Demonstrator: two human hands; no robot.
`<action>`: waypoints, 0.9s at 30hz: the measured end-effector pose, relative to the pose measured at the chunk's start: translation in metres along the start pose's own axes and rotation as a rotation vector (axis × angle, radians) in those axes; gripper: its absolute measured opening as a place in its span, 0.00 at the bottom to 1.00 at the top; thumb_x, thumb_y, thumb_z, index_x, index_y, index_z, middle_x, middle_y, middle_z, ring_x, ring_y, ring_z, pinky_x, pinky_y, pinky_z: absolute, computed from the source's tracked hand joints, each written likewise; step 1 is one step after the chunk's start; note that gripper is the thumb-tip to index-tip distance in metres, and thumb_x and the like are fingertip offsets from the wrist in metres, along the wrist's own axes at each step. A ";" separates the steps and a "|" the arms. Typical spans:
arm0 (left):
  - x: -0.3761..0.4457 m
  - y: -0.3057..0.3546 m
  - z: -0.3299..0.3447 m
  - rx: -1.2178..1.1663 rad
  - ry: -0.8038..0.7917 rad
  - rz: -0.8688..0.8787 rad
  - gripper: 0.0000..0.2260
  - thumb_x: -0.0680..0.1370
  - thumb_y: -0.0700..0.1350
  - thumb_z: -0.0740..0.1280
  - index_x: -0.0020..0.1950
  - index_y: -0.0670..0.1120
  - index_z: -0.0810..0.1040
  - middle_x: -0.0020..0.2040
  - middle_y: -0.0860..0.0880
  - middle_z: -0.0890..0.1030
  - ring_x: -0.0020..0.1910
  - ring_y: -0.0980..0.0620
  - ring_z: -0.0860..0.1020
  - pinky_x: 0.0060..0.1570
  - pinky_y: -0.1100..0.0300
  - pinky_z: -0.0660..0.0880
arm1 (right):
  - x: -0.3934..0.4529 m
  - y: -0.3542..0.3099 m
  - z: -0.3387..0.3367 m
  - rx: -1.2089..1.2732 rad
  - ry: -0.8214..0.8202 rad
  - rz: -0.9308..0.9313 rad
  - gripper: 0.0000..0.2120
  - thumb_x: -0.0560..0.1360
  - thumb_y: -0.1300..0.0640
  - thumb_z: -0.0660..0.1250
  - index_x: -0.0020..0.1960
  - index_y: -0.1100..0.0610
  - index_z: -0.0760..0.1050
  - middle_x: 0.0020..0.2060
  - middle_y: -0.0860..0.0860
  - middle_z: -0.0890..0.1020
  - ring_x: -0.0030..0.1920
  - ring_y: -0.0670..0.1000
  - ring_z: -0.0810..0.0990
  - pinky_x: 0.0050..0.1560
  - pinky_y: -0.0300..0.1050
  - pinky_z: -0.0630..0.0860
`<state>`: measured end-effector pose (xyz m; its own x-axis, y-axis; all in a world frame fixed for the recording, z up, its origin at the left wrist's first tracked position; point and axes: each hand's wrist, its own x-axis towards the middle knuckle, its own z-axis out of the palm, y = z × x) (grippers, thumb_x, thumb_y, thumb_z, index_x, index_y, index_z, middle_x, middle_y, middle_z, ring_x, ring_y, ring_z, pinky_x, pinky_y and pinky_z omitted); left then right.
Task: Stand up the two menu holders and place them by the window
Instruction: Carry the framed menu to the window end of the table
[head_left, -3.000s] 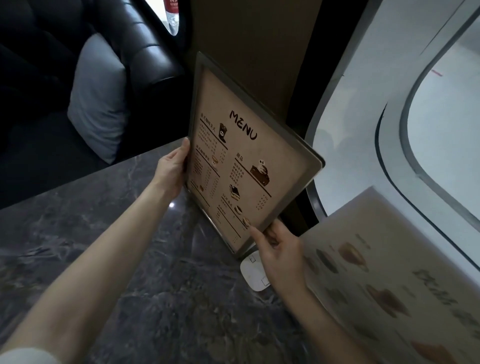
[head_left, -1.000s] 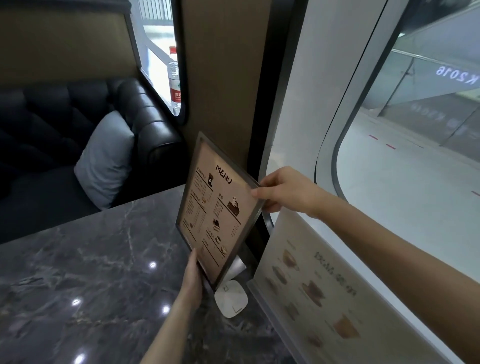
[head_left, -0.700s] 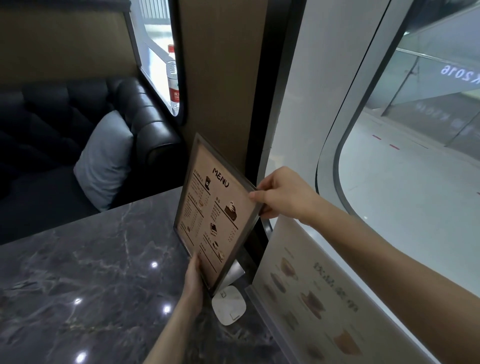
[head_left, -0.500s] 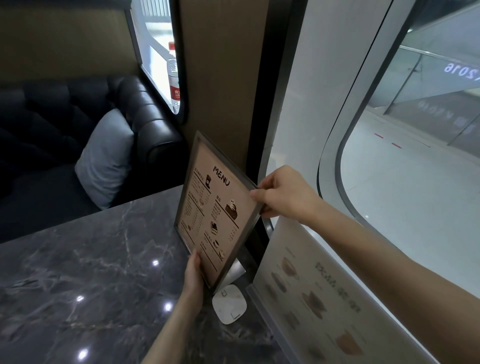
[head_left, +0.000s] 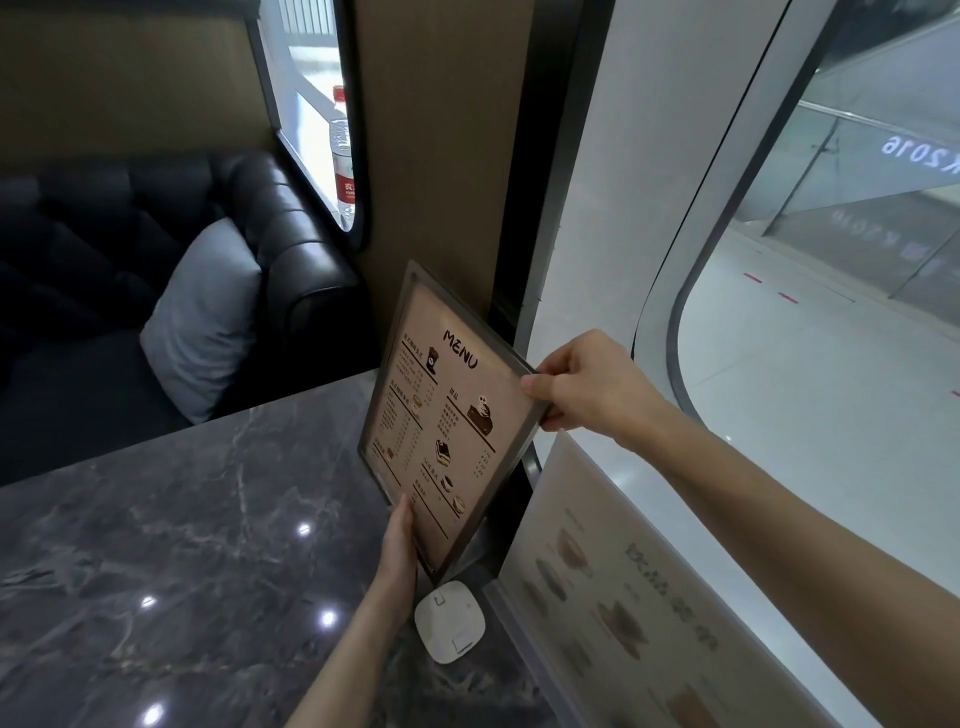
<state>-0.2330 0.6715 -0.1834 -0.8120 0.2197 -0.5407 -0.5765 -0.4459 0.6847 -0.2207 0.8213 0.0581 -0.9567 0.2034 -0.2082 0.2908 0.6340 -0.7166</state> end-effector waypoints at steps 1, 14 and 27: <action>0.002 -0.001 0.000 0.012 0.022 -0.002 0.21 0.81 0.51 0.50 0.71 0.44 0.65 0.63 0.44 0.75 0.49 0.54 0.77 0.41 0.61 0.73 | 0.000 0.000 0.000 0.005 -0.002 0.004 0.09 0.75 0.57 0.63 0.45 0.64 0.77 0.43 0.57 0.82 0.41 0.54 0.83 0.46 0.47 0.82; -0.010 0.008 0.012 0.034 -0.020 -0.083 0.16 0.82 0.50 0.50 0.58 0.44 0.72 0.46 0.45 0.78 0.40 0.47 0.80 0.23 0.63 0.77 | 0.001 0.003 -0.005 0.035 0.002 0.037 0.08 0.75 0.58 0.64 0.44 0.63 0.76 0.41 0.56 0.81 0.40 0.53 0.82 0.42 0.44 0.81; -0.058 0.010 0.022 1.030 0.256 0.354 0.14 0.78 0.45 0.56 0.37 0.44 0.77 0.40 0.45 0.80 0.42 0.46 0.77 0.37 0.57 0.70 | -0.036 0.001 -0.021 -0.173 -0.132 -0.032 0.21 0.77 0.49 0.57 0.64 0.61 0.66 0.53 0.58 0.79 0.53 0.57 0.79 0.55 0.53 0.77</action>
<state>-0.1934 0.6736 -0.1343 -0.9711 -0.0152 -0.2383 -0.2126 0.5093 0.8339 -0.1860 0.8307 0.0788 -0.9557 0.0887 -0.2808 0.2473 0.7593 -0.6019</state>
